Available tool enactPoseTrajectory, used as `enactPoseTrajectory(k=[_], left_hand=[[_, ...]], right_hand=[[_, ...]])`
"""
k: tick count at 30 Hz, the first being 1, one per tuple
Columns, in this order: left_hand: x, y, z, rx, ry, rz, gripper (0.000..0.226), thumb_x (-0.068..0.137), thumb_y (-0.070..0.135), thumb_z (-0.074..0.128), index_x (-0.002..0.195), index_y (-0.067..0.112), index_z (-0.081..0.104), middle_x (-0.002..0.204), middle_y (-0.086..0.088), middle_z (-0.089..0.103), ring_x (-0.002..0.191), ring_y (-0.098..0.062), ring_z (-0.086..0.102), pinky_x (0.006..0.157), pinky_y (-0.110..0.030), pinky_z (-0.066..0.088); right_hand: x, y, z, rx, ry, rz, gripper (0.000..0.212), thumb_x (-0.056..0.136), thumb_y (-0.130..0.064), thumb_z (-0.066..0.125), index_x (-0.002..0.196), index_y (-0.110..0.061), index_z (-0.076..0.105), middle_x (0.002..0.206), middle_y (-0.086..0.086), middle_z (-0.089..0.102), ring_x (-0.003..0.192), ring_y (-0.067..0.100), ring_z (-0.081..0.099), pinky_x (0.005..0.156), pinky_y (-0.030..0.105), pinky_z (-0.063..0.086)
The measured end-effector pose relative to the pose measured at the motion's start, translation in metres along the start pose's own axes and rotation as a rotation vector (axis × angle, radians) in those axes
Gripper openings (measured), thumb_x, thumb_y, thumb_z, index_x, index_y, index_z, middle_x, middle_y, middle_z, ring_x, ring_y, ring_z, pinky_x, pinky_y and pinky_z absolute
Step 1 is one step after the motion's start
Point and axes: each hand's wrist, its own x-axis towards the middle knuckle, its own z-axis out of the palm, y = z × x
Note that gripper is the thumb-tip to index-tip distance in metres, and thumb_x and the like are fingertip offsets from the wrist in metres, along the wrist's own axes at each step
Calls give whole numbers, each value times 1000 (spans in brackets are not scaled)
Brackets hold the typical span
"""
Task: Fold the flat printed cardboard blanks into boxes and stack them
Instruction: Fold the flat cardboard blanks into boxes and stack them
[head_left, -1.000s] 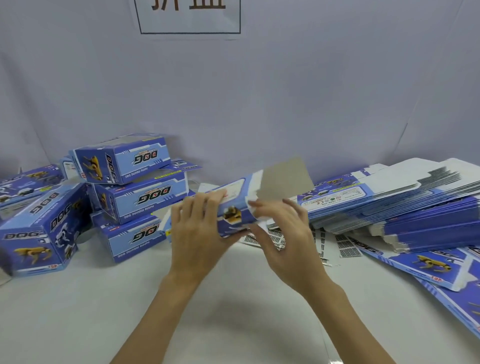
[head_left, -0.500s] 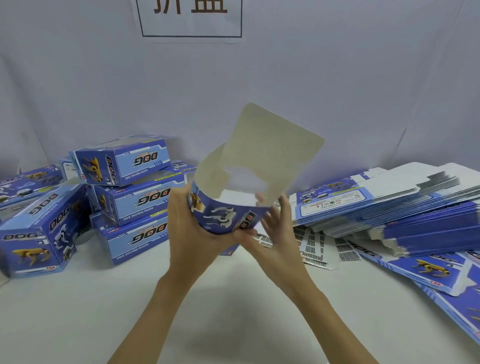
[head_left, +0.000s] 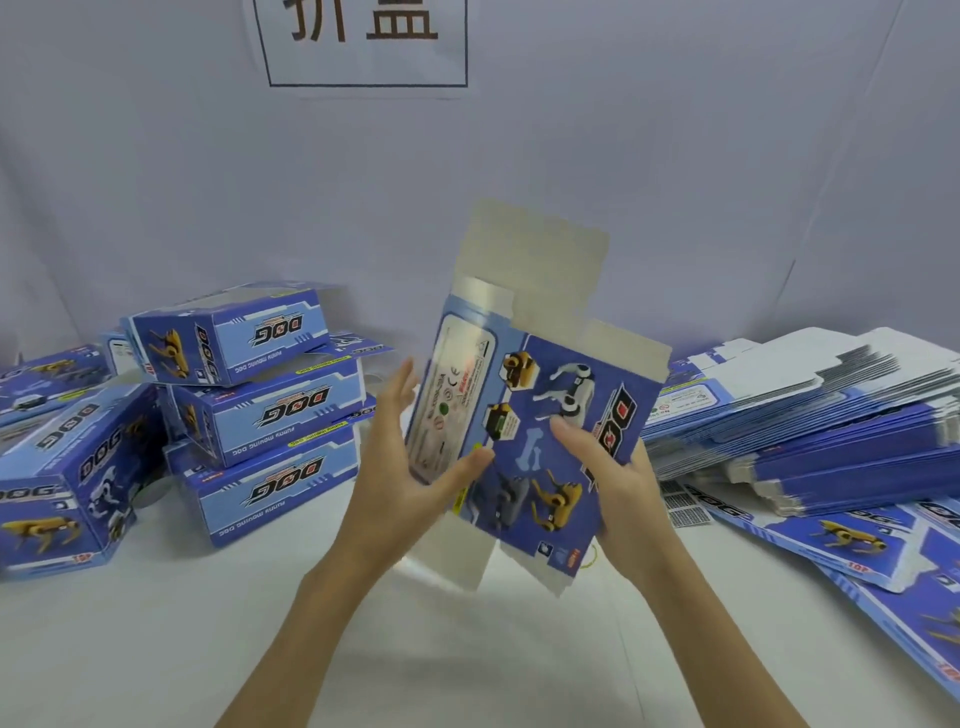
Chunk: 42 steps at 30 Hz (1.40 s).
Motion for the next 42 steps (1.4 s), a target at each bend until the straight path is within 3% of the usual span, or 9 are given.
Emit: enactPoseTrajectory(k=[8, 17, 20, 23, 25, 31, 35, 39, 42], left_hand=[[-7, 12, 3, -52, -134, -192, 71, 67, 83, 73, 128, 76, 37, 123, 41, 58, 119, 3, 63, 76, -15, 58], [-11, 28, -3, -285, -282, -491, 36, 110, 15, 45, 135, -8, 57, 96, 1, 67, 62, -11, 61, 47, -9, 43], [0, 36, 7, -295, -313, -640, 36, 112, 22, 40, 139, 4, 55, 124, -14, 72, 105, -35, 70, 77, -26, 55], [3, 48, 9, -409, -239, -469, 85, 104, 64, 37, 160, 3, 19, 165, -6, 19, 143, -27, 42, 110, -29, 37], [7, 45, 5, -474, -167, -455, 58, 113, 31, 35, 161, 5, 17, 169, -12, 21, 152, -28, 29, 108, -20, 31], [6, 31, 5, -307, -133, -555, 53, 110, 8, 44, 160, 19, 31, 134, -14, 63, 102, -12, 75, 58, -12, 54], [-10, 17, 0, -359, -211, -530, 43, 92, 48, 64, 128, 63, 45, 106, 20, 77, 99, -11, 77, 70, -26, 63], [3, 13, -6, -353, -163, -504, 57, 102, 33, 65, 151, 47, 39, 147, -4, 62, 85, -4, 75, 59, -6, 52], [4, 5, 3, -387, -184, -446, 44, 94, 43, 68, 125, 71, 52, 134, 10, 70, 104, -16, 75, 69, -21, 61]], right_hand=[[-1, 8, 7, 43, 62, 126, 60, 78, -36, 81, 133, -19, 65, 119, 8, 79, 103, 31, 78, 79, 45, 67], [5, 5, 12, -103, -8, 0, 83, 93, -45, 75, 156, -57, 22, 134, -7, 70, 112, 23, 76, 74, 36, 66], [4, 2, 6, -109, -22, 66, 74, 95, -43, 70, 155, -54, 27, 131, -3, 72, 110, 25, 77, 74, 39, 67], [-1, 7, 2, -136, -131, 200, 63, 99, -46, 68, 153, -46, 36, 132, 1, 73, 113, 30, 75, 86, 51, 65], [-3, 10, 5, -173, -182, 248, 68, 98, -48, 70, 156, -49, 33, 132, -2, 73, 113, 27, 75, 85, 48, 66], [0, 13, 5, -264, -182, 265, 88, 86, -50, 73, 158, -56, 23, 122, 1, 76, 106, 24, 78, 74, 36, 66], [-1, 15, 3, -197, -191, 228, 70, 94, -48, 75, 148, -64, 34, 128, -4, 74, 112, 26, 76, 79, 41, 66], [1, 16, 6, -195, -190, 179, 79, 91, -45, 72, 154, -63, 27, 130, -7, 72, 114, 24, 75, 77, 38, 66], [-1, 15, 6, -138, -179, 159, 73, 94, -46, 73, 154, -57, 33, 131, -3, 71, 114, 26, 75, 75, 37, 66]])
